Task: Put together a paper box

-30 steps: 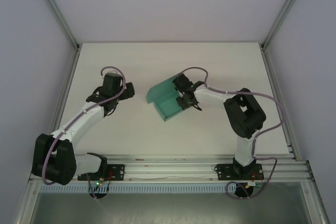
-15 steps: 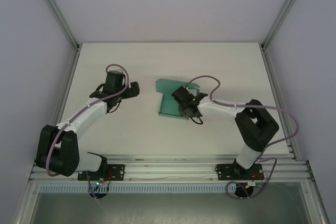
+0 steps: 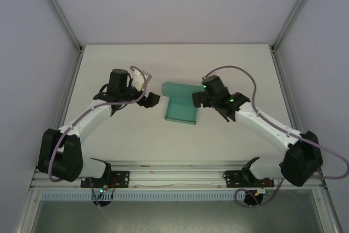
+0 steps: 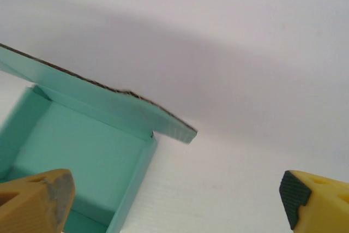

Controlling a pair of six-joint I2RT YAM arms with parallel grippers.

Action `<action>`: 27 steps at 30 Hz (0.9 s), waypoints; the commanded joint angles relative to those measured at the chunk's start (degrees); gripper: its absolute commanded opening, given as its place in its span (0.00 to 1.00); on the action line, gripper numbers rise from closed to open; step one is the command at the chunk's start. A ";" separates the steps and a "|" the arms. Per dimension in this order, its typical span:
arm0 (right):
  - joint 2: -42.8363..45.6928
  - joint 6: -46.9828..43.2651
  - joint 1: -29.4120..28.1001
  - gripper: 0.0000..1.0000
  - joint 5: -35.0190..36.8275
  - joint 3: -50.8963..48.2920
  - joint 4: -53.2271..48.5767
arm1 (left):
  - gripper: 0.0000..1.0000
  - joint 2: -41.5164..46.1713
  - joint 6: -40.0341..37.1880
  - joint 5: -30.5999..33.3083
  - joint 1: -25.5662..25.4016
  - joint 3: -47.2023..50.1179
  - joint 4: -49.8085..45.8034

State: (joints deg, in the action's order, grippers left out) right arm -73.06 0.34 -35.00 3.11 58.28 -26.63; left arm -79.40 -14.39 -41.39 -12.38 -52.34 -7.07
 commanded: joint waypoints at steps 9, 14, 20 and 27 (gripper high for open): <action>-7.37 -28.49 8.04 1.00 -22.51 11.75 -9.58 | 1.00 -19.19 -28.95 -5.11 -3.92 -28.94 -31.62; -13.36 -31.62 9.43 1.00 -22.16 15.98 -12.82 | 0.87 -25.64 -30.45 2.25 -6.21 -35.73 -36.13; -19.51 -33.65 10.05 0.85 -20.93 19.87 -17.75 | 0.61 -29.47 -30.65 2.90 -6.34 -40.61 -39.55; -23.96 -33.61 10.24 0.67 -18.13 22.50 -19.50 | 0.39 -29.59 -31.13 4.41 -7.21 -41.88 -40.92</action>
State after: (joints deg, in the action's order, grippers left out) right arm -96.16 -32.75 -25.06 -17.37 78.94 -43.31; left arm -109.14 -44.14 -38.22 -19.16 -92.49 -45.21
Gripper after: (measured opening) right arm 0.691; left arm 0.404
